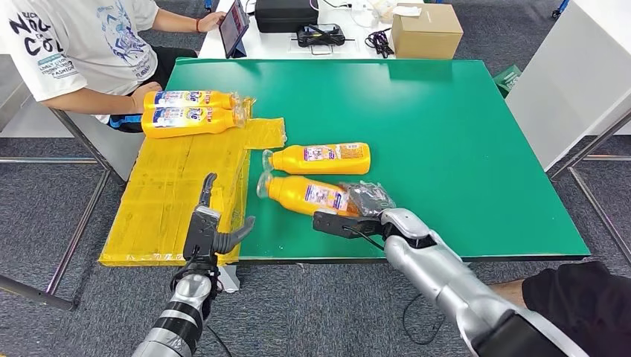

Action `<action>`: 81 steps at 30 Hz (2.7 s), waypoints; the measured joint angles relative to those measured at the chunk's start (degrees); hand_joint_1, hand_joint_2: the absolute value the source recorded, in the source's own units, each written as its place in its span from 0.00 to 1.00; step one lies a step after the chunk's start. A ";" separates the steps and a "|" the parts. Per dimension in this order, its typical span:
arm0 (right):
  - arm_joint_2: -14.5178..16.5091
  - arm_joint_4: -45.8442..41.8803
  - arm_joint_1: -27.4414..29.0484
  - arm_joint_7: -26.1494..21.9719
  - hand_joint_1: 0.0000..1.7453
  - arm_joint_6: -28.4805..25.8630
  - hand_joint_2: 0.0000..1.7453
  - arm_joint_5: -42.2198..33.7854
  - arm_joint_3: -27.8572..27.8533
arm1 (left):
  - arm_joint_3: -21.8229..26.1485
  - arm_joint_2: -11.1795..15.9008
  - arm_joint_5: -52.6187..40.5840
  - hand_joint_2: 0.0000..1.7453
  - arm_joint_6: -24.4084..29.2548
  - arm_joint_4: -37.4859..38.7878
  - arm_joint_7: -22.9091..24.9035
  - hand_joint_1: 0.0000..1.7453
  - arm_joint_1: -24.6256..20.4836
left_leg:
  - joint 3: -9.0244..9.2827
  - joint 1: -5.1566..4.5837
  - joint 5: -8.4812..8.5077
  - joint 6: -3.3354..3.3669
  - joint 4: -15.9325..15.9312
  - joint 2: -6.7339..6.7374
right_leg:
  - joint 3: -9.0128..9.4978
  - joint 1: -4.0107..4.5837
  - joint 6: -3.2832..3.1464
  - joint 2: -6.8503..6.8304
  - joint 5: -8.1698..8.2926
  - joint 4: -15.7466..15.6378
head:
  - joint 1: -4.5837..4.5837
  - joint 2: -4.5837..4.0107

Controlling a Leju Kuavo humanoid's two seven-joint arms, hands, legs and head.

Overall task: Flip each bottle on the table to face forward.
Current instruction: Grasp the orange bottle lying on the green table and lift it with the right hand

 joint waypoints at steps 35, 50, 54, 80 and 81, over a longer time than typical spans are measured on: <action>17.16 -34.85 34.25 -28.81 1.00 -19.11 1.00 -10.21 -39.13 | -7.41 1.85 38.07 1.00 -38.04 -21.88 14.82 0.00 9.29 | -0.16 -0.02 -0.05 0.01 -0.04 -0.21 | -0.11 -0.05 0.11 -0.14 -0.16 -0.03 | 0.01 0.00; 19.45 -21.67 32.80 -28.62 1.00 -11.53 1.00 -6.96 -29.75 | -12.38 3.67 39.10 1.00 -40.68 -22.86 14.90 0.00 9.94 | -0.15 0.00 -0.05 0.01 -0.04 -0.20 | -0.12 -0.04 0.11 -0.13 -0.16 -0.03 | 0.00 0.00; 19.83 -18.99 31.32 -27.86 1.00 -10.15 1.00 -6.13 -27.07 | -13.80 3.80 38.43 1.00 -40.87 -22.86 14.96 0.00 9.93 | -0.15 -0.01 -0.05 0.01 -0.04 -0.21 | -0.11 -0.05 0.11 -0.13 -0.16 -0.03 | 0.02 0.00; 21.91 -5.97 25.37 -26.34 1.00 -6.99 1.00 -3.62 -19.59 | -14.93 4.72 35.98 1.00 -40.76 -21.83 15.62 0.00 9.08 | -0.15 -0.01 -0.04 0.00 -0.04 -0.19 | -0.14 -0.04 0.11 -0.12 -0.15 -0.03 | 0.01 0.00; 22.07 -5.36 25.18 -26.20 1.00 -6.81 1.00 -3.50 -19.25 | -14.87 4.78 35.66 1.00 -40.49 -21.47 15.63 0.00 8.85 | -0.14 0.00 -0.04 0.00 -0.04 -0.19 | -0.14 -0.04 0.11 -0.12 -0.15 -0.03 | 0.01 0.00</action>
